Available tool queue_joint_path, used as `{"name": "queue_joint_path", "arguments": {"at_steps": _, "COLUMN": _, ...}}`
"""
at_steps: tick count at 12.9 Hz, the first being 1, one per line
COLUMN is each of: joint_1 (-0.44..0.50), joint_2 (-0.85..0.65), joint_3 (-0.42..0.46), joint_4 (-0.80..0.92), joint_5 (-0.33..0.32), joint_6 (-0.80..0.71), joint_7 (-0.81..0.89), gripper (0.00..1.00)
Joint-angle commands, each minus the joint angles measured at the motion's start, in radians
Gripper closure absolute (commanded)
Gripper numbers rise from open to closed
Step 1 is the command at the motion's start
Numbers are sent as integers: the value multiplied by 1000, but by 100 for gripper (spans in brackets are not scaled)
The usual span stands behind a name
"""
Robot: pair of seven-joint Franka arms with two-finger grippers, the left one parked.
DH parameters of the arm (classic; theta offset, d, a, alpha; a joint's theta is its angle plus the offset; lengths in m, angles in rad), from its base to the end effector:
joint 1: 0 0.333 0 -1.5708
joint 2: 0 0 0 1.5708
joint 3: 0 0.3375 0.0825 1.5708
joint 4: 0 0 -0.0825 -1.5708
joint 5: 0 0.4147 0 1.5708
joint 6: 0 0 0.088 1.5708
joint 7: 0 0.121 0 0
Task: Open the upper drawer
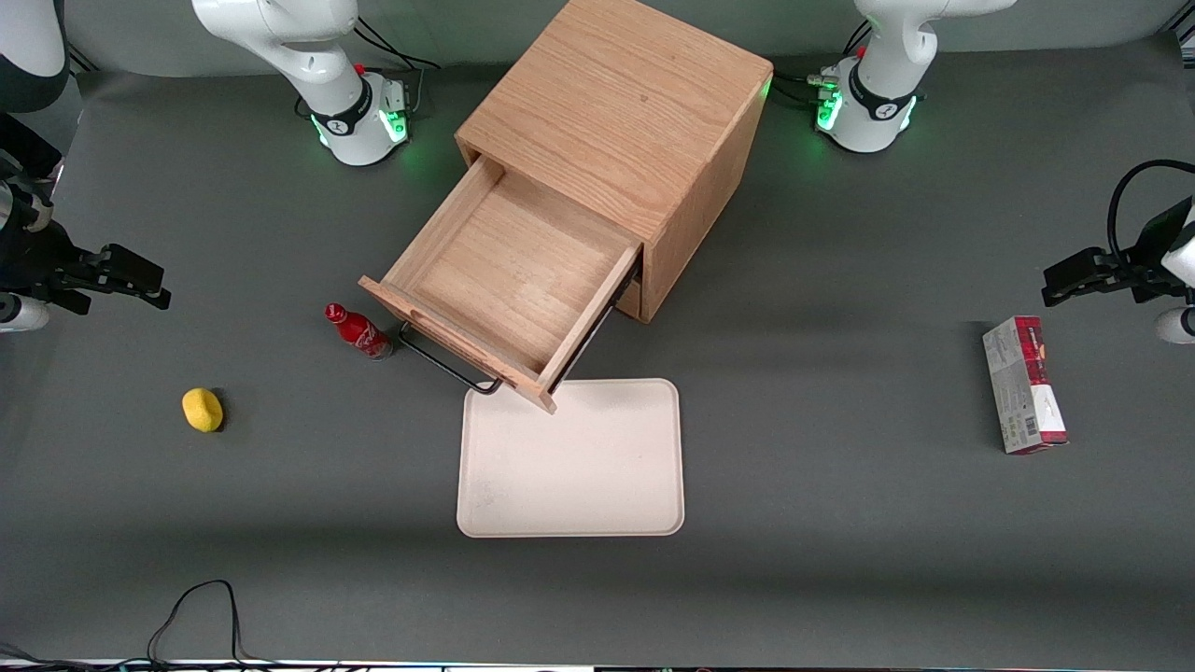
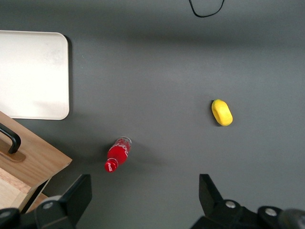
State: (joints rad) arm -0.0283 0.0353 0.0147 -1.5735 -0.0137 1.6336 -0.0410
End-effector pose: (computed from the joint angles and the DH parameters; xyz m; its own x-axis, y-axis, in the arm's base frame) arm 0.6028 -0.0099 0.6153 0.9993 0.0282 0.0242 0.0279 -0.9995 0.0142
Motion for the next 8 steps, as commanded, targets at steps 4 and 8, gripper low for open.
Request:
{"name": "queue_joint_path", "arguments": {"at_steps": 4, "joint_1": 24, "joint_2": -8, "joint_3": -16, "joint_4": -2, "joint_5": -9, "joint_6": -11, "joint_7": 29, "gripper": 0}}
{"name": "queue_joint_path", "arguments": {"at_steps": 8, "joint_1": 21, "joint_2": -6, "joint_3": -18, "joint_4": -3, "joint_5": -2, "joint_6": -64, "joint_7": 32, "gripper": 0}}
